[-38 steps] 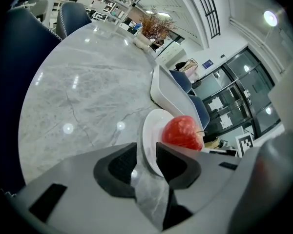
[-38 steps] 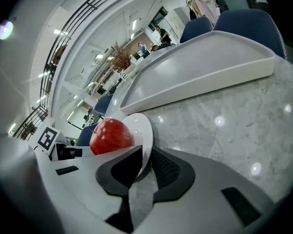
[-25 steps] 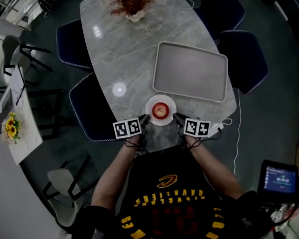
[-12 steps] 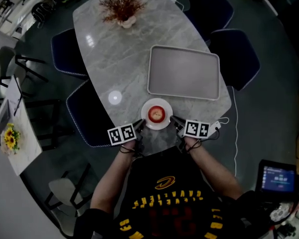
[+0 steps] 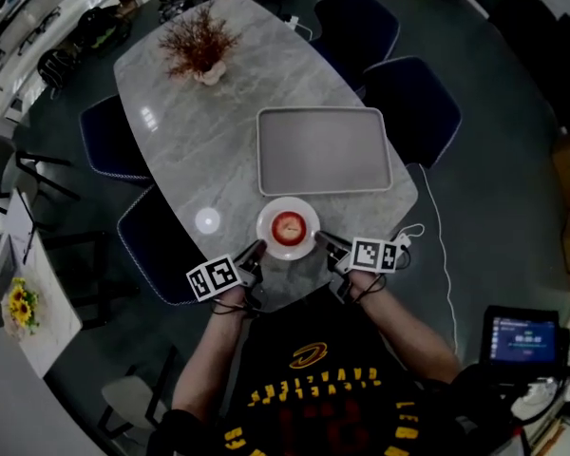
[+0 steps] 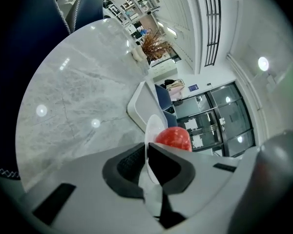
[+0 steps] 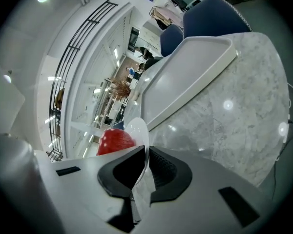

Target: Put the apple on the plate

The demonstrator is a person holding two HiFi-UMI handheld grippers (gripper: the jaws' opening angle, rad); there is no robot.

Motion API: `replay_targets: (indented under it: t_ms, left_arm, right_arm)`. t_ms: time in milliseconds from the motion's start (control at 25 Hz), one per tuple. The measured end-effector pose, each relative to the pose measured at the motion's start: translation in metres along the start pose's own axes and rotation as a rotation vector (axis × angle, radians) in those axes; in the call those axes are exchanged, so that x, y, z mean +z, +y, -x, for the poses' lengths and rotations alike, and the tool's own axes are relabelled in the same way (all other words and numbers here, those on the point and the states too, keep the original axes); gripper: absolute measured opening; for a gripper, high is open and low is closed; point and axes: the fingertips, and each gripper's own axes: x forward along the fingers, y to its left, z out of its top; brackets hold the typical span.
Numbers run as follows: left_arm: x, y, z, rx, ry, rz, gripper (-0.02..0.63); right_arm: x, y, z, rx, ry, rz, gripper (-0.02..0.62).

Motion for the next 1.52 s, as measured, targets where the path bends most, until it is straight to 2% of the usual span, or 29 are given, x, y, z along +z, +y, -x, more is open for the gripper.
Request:
replay_targets:
  t_ms: [120, 360, 640, 800, 1080, 1240, 1320, 1520]
  left_arm:
    - [0.009, -0.025, -0.008, -0.067, -0.012, -0.003, 0.020]
    - [0.013, -0.068, -0.031, -0.167, 0.017, -0.032, 0.020]
    - [0.020, -0.095, -0.056, -0.213, 0.043, -0.024, 0.018]
    - [0.022, -0.115, -0.043, -0.249, 0.037, -0.013, 0.018]
    - [0.031, -0.145, -0.053, -0.273, 0.030, -0.010, 0.018]
    - [0.078, -0.158, -0.123, -0.240, 0.003, 0.007, 0.018]
    - [0.092, -0.161, -0.143, -0.225, -0.006, 0.010, 0.018]
    - [0.081, -0.160, -0.133, -0.214, -0.011, 0.007, 0.018]
  right_arm:
    - [0.019, 0.006, 0.012, 0.029, -0.050, -0.026, 0.037]
    - [0.055, 0.014, 0.044, 0.083, -0.157, -0.084, 0.032]
    - [0.084, 0.006, 0.068, 0.067, -0.235, -0.157, 0.029]
    - [0.087, 0.026, 0.083, 0.097, -0.261, -0.158, 0.028]
    - [0.117, 0.039, 0.099, 0.104, -0.267, -0.142, 0.026]
    - [0.200, 0.017, 0.070, 0.129, -0.233, -0.145, 0.026]
    - [0.224, 0.012, 0.061, 0.142, -0.222, -0.140, 0.026]
    - [0.215, 0.014, 0.066, 0.147, -0.214, -0.134, 0.025]
